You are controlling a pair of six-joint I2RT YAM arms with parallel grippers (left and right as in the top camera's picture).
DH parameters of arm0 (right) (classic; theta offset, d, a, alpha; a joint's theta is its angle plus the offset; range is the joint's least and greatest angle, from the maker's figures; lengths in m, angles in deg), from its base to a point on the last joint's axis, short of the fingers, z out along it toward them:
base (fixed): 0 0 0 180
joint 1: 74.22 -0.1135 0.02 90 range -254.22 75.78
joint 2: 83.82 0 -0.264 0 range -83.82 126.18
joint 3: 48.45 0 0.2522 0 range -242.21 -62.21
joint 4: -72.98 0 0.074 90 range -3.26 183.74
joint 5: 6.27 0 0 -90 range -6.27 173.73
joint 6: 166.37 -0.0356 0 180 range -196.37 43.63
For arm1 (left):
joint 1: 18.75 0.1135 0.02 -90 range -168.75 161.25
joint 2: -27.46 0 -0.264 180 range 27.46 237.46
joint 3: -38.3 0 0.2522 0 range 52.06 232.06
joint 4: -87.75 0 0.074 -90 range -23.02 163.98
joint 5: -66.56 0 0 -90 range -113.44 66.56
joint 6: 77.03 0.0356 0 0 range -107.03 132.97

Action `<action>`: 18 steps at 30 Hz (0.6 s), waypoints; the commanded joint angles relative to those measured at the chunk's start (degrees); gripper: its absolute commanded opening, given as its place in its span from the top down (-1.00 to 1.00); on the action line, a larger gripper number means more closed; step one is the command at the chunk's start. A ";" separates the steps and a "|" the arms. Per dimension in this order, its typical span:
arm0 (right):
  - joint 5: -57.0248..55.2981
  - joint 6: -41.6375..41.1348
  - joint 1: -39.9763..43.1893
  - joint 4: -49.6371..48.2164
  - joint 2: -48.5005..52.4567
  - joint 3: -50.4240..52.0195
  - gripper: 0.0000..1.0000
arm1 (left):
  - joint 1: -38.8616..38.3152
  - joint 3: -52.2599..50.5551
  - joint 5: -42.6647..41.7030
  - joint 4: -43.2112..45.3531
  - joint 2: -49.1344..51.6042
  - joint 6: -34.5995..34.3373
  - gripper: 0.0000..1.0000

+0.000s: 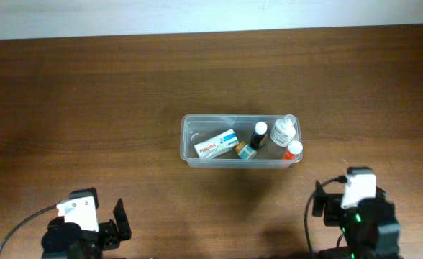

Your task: Pack container

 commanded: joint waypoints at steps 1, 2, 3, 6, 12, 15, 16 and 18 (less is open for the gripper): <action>-0.24 4.66 -0.13 -5.03 -10.58 3.21 -0.97 | -0.13 -0.13 -0.17 0.02 -0.35 0.50 -0.99; -0.26 6.29 0.11 -7.69 -12.35 4.76 -0.97 | -0.13 -0.13 -0.17 0.02 -0.35 0.50 -0.99; -0.24 8.26 0.39 -11.26 -14.36 7.06 -0.97 | -0.13 -0.13 -0.17 0.02 -0.35 0.50 -0.99; 0.33 11.17 0.74 -22.71 -14.51 13.90 -0.97 | -0.13 -0.11 -0.17 0.02 -0.35 0.50 -0.99; 0.63 11.98 0.74 -50.23 -14.93 30.56 -0.97 | -0.13 -0.13 -0.17 0.02 -0.35 0.50 -0.99; 0.96 11.96 0.74 -52.28 -14.93 32.52 -0.97 | -0.13 -0.13 -0.17 0.02 -0.35 0.50 -0.99; 0.61 11.93 0.74 -52.13 -14.93 32.63 -0.97 | -0.13 -0.13 -0.17 0.02 -0.35 0.50 -0.99; 0.57 11.93 0.70 -50.88 -14.88 32.74 -0.97 | -0.11 -0.13 -0.17 0.02 -0.35 0.50 -0.99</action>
